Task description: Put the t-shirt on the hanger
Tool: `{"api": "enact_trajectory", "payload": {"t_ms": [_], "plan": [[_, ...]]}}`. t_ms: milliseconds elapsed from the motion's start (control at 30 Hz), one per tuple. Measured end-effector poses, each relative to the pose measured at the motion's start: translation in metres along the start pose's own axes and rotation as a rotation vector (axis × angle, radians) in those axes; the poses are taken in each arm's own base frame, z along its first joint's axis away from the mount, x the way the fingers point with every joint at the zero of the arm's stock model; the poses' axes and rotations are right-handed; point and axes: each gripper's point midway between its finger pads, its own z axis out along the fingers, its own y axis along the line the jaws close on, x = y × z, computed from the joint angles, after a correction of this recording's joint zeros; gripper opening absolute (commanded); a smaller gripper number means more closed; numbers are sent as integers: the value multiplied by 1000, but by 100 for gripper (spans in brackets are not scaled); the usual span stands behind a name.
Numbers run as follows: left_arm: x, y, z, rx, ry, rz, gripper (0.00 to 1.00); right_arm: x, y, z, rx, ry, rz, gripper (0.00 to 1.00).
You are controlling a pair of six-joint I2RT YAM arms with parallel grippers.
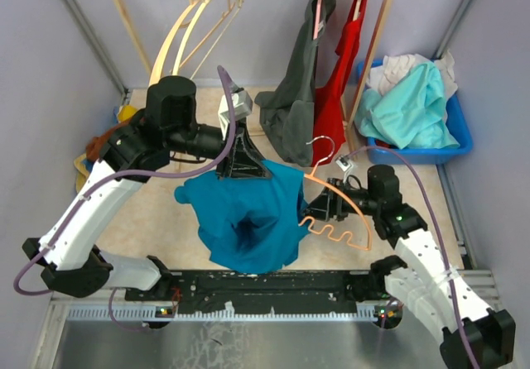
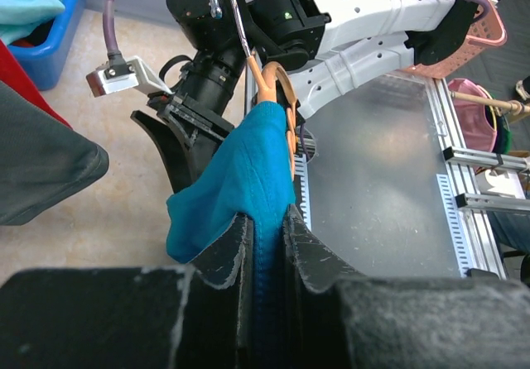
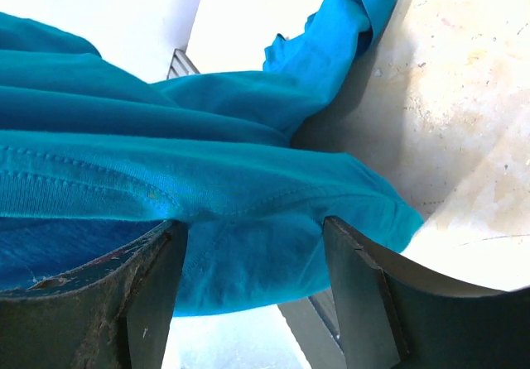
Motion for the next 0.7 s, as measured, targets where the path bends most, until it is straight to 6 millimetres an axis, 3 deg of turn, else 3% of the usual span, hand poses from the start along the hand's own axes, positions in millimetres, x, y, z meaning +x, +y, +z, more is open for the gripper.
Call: {"api": "enact_trajectory", "payload": {"t_ms": [233,567,700], "plan": [[0,0,0,3,-7,8,0,-9,4,2,17,-47,-25,66],[3,-1,0,10,-2,3,0,-24,34,-16,-26,-157,-134,66],[1,-2,1,17,-11,13,0,-31,32,-15,5,-164,-140,65]]}}
